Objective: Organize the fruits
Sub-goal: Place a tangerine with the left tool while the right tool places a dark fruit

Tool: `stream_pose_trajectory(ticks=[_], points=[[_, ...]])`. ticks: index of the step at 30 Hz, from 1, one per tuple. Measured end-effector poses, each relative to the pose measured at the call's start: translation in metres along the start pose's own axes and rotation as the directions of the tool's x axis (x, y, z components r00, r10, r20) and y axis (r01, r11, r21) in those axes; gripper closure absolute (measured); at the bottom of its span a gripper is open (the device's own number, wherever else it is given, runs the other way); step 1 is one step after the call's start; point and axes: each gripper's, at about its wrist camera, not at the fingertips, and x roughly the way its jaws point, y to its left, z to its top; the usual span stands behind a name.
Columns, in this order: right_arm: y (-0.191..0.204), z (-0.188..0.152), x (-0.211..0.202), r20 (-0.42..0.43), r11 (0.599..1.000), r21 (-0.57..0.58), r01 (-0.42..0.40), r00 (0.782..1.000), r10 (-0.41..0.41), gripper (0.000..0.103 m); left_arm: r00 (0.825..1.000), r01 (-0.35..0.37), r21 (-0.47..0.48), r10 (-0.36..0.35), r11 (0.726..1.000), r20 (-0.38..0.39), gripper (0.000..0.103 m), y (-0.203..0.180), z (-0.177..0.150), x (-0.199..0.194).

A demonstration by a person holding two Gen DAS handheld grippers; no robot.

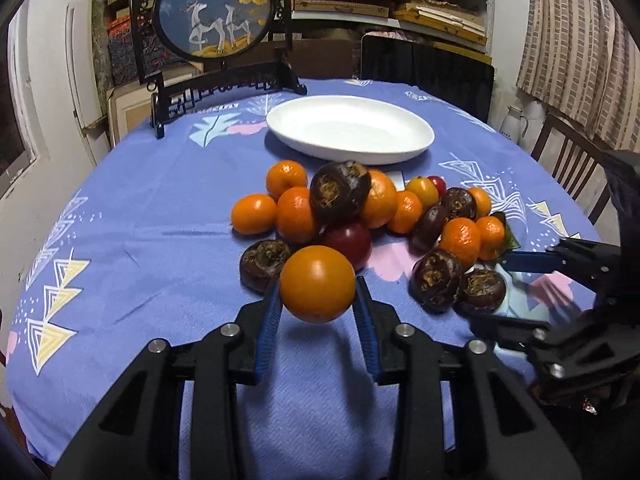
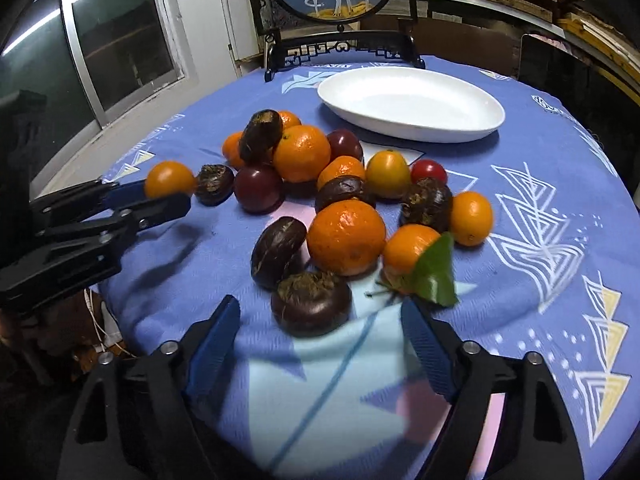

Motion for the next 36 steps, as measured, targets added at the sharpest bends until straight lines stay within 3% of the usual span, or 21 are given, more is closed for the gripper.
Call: stream_pose_trajectory(ticks=[5, 9, 14, 19, 23, 28, 31, 33, 36], points=[[0.005, 0.003, 0.011, -0.029, 0.999, -0.031, 0.007, 1.000, -0.007, 0.059, 1.000, 0.005, -0.011, -0.006, 1.000, -0.015, 0.068, 0.005, -0.004, 0.007], [0.009, 0.002, 0.010, -0.036, 0.998, -0.064, 0.006, 0.999, -0.008, 0.060, 1.000, 0.015, -0.018, -0.016, 1.000, -0.025, 0.068, 0.007, -0.003, 0.010], [-0.002, 0.003, -0.002, -0.031, 0.999, -0.006, -0.042, 0.999, 0.042, 0.060, 0.999, 0.028, -0.031, -0.028, 0.999, -0.016, 0.068, 0.011, 0.000, 0.009], [-0.023, 0.025, -0.042, 0.063, 0.988, 0.041, -0.146, 0.988, 0.144, 0.060, 0.999, 0.035, -0.012, -0.035, 0.999, 0.023, 0.068, 0.012, 0.018, 0.005], [-0.061, 0.054, -0.049, 0.119, 0.978, 0.138, -0.155, 0.983, 0.139, 0.060, 0.996, 0.082, -0.009, -0.081, 0.997, 0.038, 0.068, 0.013, 0.053, 0.013], [-0.114, 0.107, -0.025, 0.124, 0.945, 0.287, -0.158, 0.984, 0.127, 0.060, 0.992, 0.120, 0.019, -0.121, 0.993, 0.028, 0.068, 0.007, 0.106, 0.041], [-0.136, 0.134, 0.002, 0.093, 0.930, 0.337, -0.146, 0.988, 0.122, 0.060, 0.995, 0.101, 0.028, -0.100, 0.994, -0.025, 0.068, 0.002, 0.140, 0.079], [-0.152, 0.149, 0.027, 0.058, 0.918, 0.374, -0.132, 0.991, 0.119, 0.060, 0.988, 0.119, 0.016, -0.116, 0.993, -0.102, 0.068, 0.000, 0.162, 0.112], [-0.169, 0.172, 0.065, 0.014, 0.913, 0.394, -0.110, 0.993, 0.114, 0.060, 0.982, 0.121, 0.031, -0.115, 0.992, -0.151, 0.068, -0.006, 0.185, 0.147]])
